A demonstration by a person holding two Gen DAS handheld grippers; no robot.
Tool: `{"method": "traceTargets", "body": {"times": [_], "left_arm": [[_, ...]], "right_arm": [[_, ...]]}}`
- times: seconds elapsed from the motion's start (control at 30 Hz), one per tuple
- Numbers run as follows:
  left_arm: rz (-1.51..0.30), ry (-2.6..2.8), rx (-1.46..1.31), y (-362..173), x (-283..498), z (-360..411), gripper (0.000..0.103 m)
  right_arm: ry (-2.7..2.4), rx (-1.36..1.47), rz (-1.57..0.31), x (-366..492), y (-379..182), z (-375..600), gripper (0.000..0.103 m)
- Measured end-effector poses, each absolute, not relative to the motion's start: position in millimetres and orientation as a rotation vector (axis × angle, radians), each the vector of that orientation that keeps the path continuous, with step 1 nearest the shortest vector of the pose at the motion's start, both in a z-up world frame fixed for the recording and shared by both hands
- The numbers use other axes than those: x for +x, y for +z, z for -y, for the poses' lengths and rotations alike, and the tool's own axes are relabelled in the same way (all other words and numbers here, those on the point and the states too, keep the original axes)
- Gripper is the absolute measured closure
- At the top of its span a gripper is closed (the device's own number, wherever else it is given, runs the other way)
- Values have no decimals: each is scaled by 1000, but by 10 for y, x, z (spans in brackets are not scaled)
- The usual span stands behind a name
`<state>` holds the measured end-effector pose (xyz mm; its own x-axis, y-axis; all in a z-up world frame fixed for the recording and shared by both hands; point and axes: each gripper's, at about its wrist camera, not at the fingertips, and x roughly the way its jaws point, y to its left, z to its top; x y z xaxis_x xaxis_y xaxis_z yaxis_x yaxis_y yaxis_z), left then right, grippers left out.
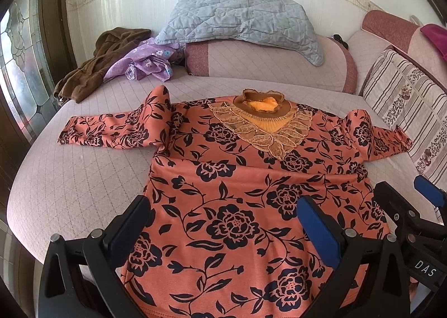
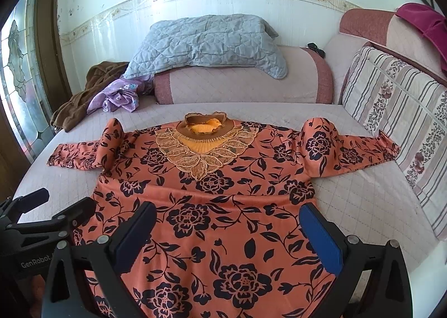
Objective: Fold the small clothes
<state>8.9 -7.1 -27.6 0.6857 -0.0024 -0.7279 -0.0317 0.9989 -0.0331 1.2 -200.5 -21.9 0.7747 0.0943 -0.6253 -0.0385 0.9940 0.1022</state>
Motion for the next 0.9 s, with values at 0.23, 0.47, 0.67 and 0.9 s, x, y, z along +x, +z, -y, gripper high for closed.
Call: {"method": "traceTargets", "body": {"times": [0.23,0.47,0.67,0.9], "left_arm": [[-818,18,-41,-285,98,77,0],[-820,20,-37,-296,86,96,0],[-822,18,-36,-284,86,114,0],[-823,23,-31,-283,93,118,0]], "right_arm": [[73,86,-679,20,-209,2006,0],[70,86,-677,17,-200,2011,0],[70,85,-671,22,-181,2013,0],[75,87,-668,16,-178,2015,0]]}}
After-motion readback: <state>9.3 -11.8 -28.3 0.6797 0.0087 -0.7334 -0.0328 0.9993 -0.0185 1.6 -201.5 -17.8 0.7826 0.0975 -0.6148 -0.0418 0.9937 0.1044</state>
